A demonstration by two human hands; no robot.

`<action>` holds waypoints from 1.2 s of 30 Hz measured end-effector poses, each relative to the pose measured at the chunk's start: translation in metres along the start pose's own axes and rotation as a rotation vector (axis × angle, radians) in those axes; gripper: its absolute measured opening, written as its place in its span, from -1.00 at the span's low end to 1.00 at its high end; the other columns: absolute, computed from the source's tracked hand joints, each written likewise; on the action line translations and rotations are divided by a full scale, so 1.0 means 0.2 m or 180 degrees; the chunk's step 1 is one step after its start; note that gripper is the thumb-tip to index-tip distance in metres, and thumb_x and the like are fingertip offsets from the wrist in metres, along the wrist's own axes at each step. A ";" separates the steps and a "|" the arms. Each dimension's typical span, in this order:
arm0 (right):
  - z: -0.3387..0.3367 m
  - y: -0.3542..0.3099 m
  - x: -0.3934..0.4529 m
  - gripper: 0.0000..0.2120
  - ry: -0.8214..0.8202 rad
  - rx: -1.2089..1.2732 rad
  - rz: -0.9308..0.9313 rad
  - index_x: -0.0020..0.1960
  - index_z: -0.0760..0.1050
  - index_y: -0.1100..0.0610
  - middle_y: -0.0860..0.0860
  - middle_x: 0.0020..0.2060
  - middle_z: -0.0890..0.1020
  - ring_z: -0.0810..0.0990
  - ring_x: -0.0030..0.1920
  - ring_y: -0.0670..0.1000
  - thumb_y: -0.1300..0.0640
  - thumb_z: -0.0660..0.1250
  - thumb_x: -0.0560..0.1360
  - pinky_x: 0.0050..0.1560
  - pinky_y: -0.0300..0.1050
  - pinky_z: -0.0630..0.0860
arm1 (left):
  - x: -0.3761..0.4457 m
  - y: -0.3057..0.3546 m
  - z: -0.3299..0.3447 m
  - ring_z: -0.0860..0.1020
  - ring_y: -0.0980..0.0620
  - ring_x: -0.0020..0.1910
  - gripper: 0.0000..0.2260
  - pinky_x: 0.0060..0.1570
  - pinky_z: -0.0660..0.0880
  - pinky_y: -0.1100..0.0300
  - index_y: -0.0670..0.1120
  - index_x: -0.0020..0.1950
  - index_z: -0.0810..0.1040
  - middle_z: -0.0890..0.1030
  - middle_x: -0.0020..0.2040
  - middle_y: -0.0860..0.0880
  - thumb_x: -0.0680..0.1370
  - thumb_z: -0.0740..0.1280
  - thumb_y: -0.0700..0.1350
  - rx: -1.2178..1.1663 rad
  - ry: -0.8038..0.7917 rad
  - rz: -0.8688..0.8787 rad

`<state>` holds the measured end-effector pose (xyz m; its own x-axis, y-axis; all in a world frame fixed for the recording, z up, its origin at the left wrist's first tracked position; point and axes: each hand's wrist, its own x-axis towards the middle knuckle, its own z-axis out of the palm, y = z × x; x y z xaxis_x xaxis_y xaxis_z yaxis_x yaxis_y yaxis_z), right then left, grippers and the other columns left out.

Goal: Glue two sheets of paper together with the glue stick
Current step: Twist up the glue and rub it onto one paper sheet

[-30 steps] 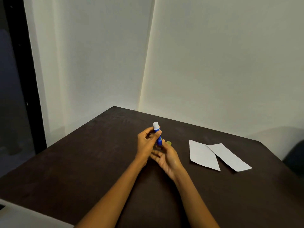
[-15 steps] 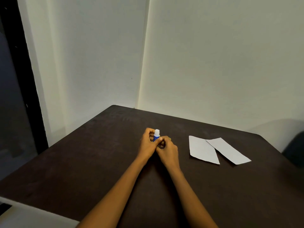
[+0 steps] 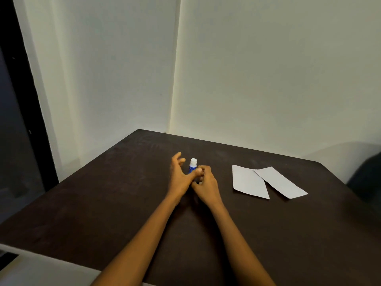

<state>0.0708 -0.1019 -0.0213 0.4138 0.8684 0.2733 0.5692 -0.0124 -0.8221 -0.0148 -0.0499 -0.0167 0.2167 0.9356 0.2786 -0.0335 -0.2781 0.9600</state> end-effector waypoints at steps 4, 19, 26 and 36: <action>-0.14 0.00 -0.02 -0.69 0.0827 -0.0147 -0.0078 0.18 0.42 0.15 0.05 0.01 0.49 0.49 0.00 -0.01 0.28 0.27 0.45 0.00 -0.11 0.49 | -0.13 0.09 0.00 0.45 0.10 0.08 -0.72 0.08 0.37 0.32 -0.13 0.19 0.41 0.46 0.10 0.00 0.50 0.33 -0.23 0.0371 0.0786 0.1232; -0.63 0.37 -0.05 -0.76 0.0680 -0.1921 0.0523 0.14 0.44 0.23 0.15 0.16 0.52 0.45 0.17 0.15 0.24 0.15 0.51 0.13 0.00 0.40 | -0.08 0.24 0.64 0.43 -0.05 -0.01 -0.62 -0.06 0.49 0.09 -0.25 0.34 0.29 0.41 0.22 -0.16 0.51 0.15 -0.27 -0.0346 -0.0443 -0.1822; -0.62 0.36 -0.04 -0.81 0.0716 -0.1512 0.0379 0.07 0.43 0.20 0.13 0.09 0.53 0.48 0.09 0.13 0.28 0.17 0.47 0.08 0.00 0.42 | -0.05 0.25 0.63 0.50 -0.09 0.00 -0.34 -0.32 0.51 0.17 -0.11 0.50 0.03 0.42 0.27 -0.22 0.48 0.19 -0.47 -0.0026 -0.0784 -0.1559; -0.55 0.22 -0.17 -0.71 0.0882 0.0006 0.0867 0.24 0.28 0.08 0.09 0.05 0.51 0.50 0.00 0.07 0.17 0.22 0.54 -0.05 -0.07 0.40 | -0.31 0.14 0.24 0.45 0.14 0.08 -0.53 -0.16 0.43 0.40 -0.02 0.34 0.43 0.48 0.14 0.01 0.45 0.40 -0.24 0.0575 -0.1180 -0.0421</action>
<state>0.1599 -0.1867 -0.0128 0.7261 0.6665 0.1691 0.4107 -0.2231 -0.8840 0.0175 -0.1264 -0.0076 0.5446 0.8336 0.0925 0.1824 -0.2254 0.9570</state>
